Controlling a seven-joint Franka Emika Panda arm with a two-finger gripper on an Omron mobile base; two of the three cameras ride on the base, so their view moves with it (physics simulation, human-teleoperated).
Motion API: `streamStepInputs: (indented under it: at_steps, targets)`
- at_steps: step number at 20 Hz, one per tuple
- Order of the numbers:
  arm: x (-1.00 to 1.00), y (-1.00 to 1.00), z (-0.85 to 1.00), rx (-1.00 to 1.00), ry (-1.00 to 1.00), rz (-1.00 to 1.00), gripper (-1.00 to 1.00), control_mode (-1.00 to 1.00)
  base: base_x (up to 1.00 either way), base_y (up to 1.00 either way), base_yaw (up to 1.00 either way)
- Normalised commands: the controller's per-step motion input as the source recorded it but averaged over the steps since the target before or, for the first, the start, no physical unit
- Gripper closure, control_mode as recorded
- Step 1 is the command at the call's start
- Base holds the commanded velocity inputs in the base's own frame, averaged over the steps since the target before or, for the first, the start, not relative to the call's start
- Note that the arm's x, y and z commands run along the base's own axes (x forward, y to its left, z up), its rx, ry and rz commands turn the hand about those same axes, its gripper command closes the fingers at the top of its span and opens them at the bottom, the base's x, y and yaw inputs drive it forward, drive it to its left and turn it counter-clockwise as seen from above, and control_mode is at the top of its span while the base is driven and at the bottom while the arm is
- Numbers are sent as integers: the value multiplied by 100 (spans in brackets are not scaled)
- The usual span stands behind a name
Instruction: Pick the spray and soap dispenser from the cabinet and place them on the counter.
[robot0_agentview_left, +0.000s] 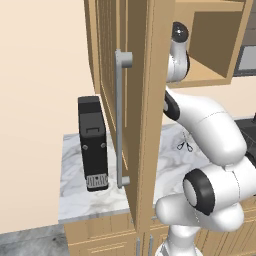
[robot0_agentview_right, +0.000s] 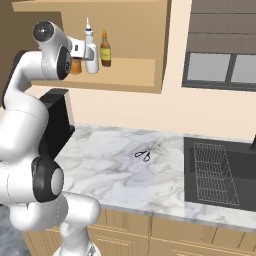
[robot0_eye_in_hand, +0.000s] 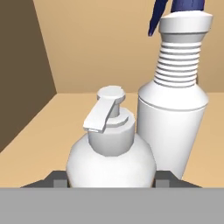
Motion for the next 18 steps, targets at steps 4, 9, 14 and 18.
streamStepInputs:
  at_steps: [4,9,14,18]
  targets:
    - [0,0,1,0,0,0,100,-100,0,0,0]
    - [-19,0,0,0,-1,0,100,-100,0,0,0]
    - [-56,0,0,0,-7,0,100,-100,0,0,0]
    - [-78,0,3,1,-11,0,100,-100,0,0,0]
